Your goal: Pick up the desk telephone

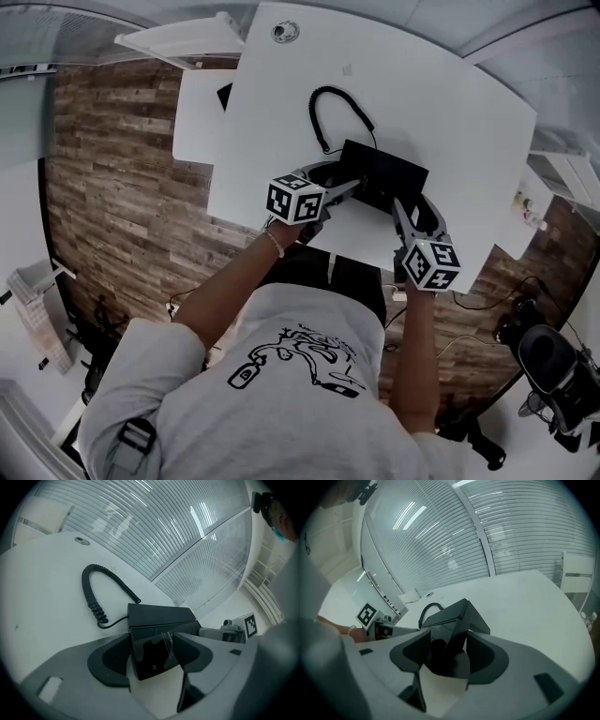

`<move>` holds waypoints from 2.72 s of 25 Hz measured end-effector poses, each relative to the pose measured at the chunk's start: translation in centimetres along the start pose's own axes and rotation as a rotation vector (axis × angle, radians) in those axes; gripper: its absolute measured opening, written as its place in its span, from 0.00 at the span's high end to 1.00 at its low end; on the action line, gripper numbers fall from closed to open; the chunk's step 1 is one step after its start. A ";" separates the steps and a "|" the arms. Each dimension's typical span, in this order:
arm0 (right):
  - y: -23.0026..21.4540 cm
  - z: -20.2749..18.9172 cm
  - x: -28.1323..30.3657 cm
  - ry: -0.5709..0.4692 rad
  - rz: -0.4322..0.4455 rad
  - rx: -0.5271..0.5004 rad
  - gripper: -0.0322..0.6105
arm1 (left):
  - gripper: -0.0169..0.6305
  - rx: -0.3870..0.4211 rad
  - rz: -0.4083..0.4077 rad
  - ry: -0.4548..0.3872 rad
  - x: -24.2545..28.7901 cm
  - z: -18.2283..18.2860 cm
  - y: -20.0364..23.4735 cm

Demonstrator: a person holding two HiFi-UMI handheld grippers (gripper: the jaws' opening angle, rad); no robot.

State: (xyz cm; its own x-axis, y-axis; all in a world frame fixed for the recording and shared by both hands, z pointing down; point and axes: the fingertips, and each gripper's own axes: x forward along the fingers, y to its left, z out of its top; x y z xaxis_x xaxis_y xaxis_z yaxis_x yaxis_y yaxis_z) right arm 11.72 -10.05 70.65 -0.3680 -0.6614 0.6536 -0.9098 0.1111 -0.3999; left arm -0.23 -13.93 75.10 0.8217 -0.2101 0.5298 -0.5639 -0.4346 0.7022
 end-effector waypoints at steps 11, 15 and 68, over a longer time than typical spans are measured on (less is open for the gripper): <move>1.8 1.6 -1.6 -0.010 0.001 -0.005 0.61 | 0.55 0.036 0.035 -0.025 -2.2 1.6 -1.5; 2.7 3.1 -2.6 -0.033 0.007 -0.009 0.61 | 0.55 0.053 0.034 -0.045 -3.3 3.0 -2.7; 13.9 20.0 -18.2 -0.283 0.098 -0.095 0.61 | 0.56 0.151 0.055 -0.253 -18.7 16.4 -19.9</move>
State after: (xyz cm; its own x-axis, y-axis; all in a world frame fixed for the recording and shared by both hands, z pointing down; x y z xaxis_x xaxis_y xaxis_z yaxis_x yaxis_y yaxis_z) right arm 9.60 -11.30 40.30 -0.3992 -0.8225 0.4050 -0.8914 0.2449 -0.3813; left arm -3.03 -15.68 43.45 0.7952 -0.4404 0.4167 -0.6054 -0.5378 0.5868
